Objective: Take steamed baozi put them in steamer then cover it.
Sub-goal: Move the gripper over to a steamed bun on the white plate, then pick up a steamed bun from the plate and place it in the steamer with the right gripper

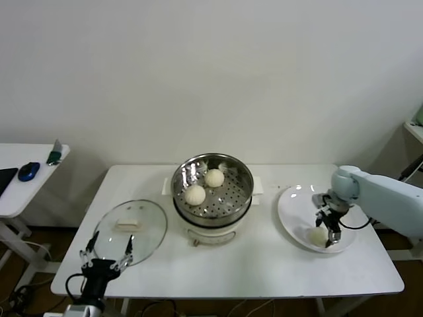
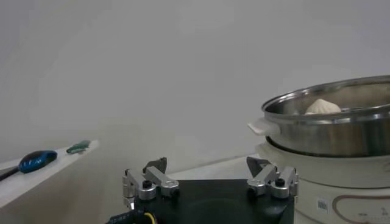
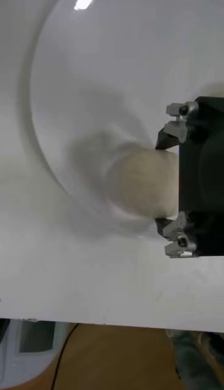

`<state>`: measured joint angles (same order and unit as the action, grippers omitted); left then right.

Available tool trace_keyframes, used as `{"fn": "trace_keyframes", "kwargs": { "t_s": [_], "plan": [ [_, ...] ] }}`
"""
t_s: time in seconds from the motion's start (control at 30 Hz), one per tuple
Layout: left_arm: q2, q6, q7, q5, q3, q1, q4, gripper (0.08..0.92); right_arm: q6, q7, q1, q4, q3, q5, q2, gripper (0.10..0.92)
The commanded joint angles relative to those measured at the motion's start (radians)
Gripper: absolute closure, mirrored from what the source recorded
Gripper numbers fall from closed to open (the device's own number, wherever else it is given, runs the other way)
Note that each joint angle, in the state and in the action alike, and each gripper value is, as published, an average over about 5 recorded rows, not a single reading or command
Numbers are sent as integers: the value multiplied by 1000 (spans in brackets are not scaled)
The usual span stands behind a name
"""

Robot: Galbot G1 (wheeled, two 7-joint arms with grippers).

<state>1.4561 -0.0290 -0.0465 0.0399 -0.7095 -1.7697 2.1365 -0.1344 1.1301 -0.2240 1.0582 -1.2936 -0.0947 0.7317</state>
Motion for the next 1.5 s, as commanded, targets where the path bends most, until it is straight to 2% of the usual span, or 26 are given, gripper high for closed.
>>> {"fn": "trace_keyframes", "kwargs": {
  "t_s": [0.03,0.33,0.67,1.0,1.23,1.5],
  "plan": [
    [1,0,0,2,3,-1,2,177,5,1,9,-9,9,2,2,310],
    [1,-1,0,2,2,-4,2,177,77,11,-78,17,-30,2,10,335],
    [0,-2,0,1,7,-6,3,177,373,48,-461,85,-215,6,145,345],
    [-5,-2,-1,0,6,-14,3,177,649,90,-678,123,-227,-11,340,338],
    [-5,-7,-1,-1,7,-21,-4,177,675,104,-651,101,-165,-13,476,338],
    [-14,-10,0,-9,1,-26,-11,177,666,106,-481,89,-93,74,630,338]
  ]
}}
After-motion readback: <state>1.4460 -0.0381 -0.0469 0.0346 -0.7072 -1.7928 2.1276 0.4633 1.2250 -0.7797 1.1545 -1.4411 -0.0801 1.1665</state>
